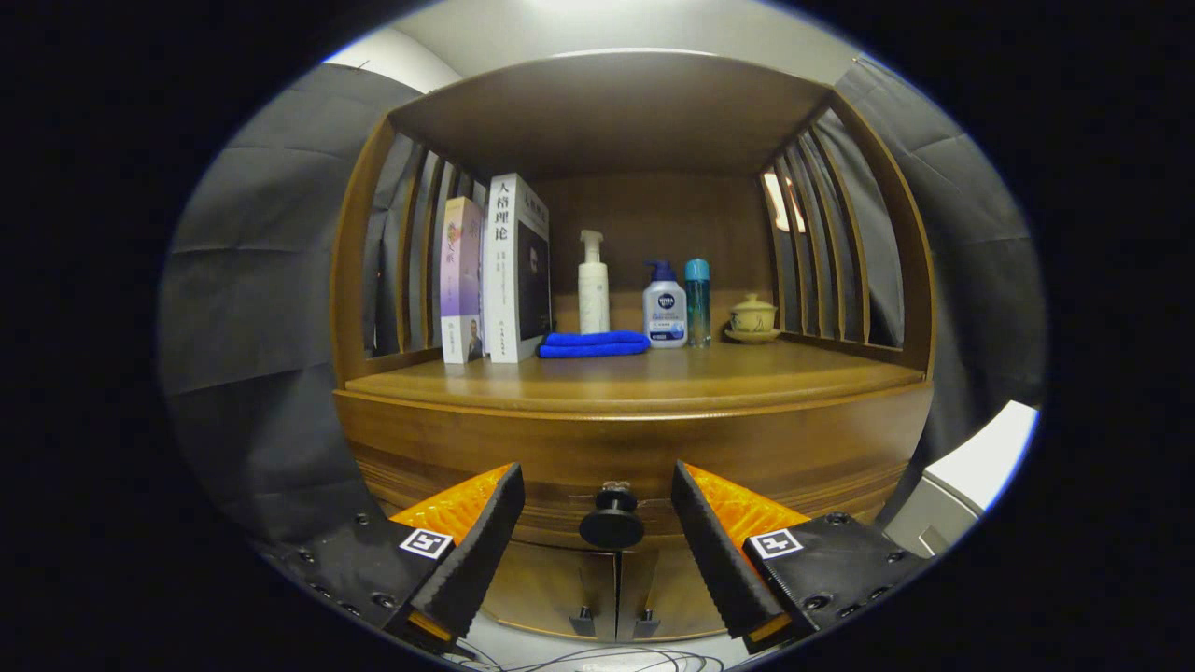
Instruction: Pull open the drawer, take out the items inside it, and place them on the countertop above the cabinet.
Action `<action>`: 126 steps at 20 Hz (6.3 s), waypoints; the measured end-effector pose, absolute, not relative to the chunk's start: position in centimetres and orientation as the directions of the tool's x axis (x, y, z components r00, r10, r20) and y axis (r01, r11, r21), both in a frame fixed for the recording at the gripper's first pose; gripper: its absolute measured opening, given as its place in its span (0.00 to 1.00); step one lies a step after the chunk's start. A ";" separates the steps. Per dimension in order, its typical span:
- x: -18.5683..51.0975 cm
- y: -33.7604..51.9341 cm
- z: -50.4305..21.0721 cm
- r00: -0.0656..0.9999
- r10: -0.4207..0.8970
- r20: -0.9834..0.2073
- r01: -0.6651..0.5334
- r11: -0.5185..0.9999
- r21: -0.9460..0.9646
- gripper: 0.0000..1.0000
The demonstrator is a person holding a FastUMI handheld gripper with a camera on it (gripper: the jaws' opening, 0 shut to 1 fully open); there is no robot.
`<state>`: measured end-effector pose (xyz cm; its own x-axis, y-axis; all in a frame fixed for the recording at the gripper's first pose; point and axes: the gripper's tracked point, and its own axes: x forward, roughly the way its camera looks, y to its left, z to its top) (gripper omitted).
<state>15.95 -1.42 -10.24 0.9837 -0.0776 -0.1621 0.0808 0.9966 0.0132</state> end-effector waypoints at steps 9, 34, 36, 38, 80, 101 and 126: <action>16.9 -2.0 -14.0 0.963 -0.092 -0.254 0.093 0.996 -0.008 0.79; 13.7 -1.9 -14.7 0.949 -0.099 -0.298 0.087 0.995 -0.053 0.26; 12.9 -1.8 -14.7 0.949 -0.093 -0.301 0.082 0.995 -0.050 0.26; 12.0 -1.7 -14.7 0.948 -0.088 -0.306 0.076 0.996 -0.050 0.26; -3.8 1.2 -15.8 0.931 0.085 -0.354 -0.118 0.990 -0.073 0.26; -5.1 2.3 -6.4 0.960 0.249 -0.130 -0.260 0.963 -0.075 0.98; 12.3 0.9 -3.3 0.749 0.380 -0.544 -0.498 0.863 -0.084 0.98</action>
